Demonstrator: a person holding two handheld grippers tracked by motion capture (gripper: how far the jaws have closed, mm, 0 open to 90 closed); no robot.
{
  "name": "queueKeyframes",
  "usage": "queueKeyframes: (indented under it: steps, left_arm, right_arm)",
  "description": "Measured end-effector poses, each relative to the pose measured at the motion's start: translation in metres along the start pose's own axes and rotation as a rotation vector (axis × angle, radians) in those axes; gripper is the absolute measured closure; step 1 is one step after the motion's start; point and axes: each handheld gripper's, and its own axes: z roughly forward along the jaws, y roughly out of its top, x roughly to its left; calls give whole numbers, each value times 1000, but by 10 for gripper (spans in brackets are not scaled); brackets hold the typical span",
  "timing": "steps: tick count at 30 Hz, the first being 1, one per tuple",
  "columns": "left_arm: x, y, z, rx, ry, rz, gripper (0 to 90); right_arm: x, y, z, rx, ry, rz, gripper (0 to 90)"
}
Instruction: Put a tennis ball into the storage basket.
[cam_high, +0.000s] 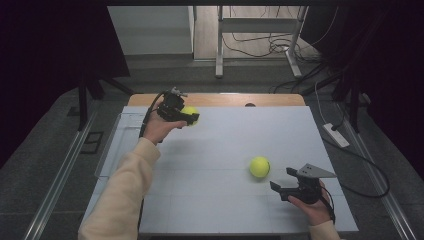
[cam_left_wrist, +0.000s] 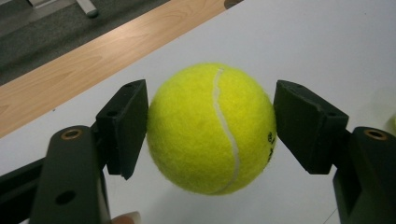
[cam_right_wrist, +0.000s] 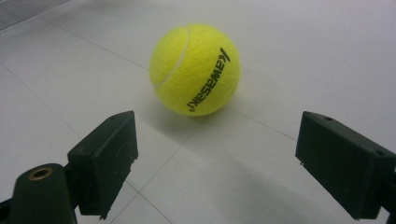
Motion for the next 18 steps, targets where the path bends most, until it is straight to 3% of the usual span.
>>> queueKeyframes:
  steps: [18]
  left_arm:
    - [13, -7, -14, -8, 28, -15, 296]
  right_arm:
    - [0, 0, 0, 2, -1, 0, 125]
